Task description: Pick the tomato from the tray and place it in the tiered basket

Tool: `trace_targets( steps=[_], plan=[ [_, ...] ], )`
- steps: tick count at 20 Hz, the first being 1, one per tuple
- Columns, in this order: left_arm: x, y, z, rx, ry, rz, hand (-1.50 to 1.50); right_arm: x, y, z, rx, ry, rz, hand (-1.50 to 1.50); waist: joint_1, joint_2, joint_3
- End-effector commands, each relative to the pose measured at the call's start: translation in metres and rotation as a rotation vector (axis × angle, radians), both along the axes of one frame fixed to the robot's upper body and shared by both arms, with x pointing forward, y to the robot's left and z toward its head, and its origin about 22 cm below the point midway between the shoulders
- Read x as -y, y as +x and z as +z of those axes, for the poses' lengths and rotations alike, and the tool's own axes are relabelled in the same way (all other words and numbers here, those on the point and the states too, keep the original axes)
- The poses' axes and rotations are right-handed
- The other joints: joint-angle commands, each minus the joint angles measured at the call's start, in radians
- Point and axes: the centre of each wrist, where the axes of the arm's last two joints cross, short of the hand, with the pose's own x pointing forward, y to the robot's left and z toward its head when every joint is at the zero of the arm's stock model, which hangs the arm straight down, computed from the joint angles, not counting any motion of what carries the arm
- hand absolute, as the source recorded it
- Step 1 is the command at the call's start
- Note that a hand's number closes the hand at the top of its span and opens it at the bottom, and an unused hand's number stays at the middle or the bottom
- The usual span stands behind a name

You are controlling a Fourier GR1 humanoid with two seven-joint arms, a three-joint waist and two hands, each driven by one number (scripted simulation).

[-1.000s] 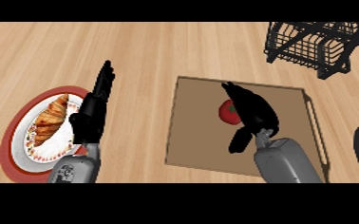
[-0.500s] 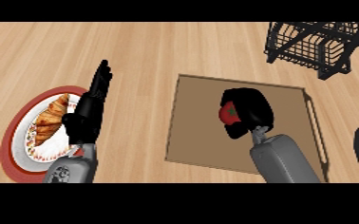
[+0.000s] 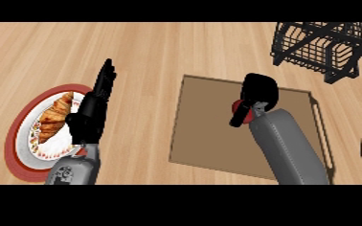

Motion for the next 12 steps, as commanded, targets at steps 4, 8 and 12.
trace_targets(
  steps=[4, 8, 12],
  plan=[
    [-0.017, 0.003, -0.002, 0.002, 0.009, 0.008, 0.0, -0.008, 0.044, 0.024, 0.037, -0.143, -0.205, 1.5, -0.007, 0.007, 0.005],
    [-0.006, -0.003, -0.013, 0.005, 0.006, 0.023, 0.0, 0.0, 0.053, 0.052, 0.149, -0.179, -0.23, 1.5, -0.02, 0.002, 0.005],
    [-0.006, 0.0, -0.004, -0.018, -0.016, 0.025, 0.0, -0.008, 0.055, 0.124, 0.281, -0.223, -0.289, 1.5, -0.032, -0.003, 0.004]
  ],
)
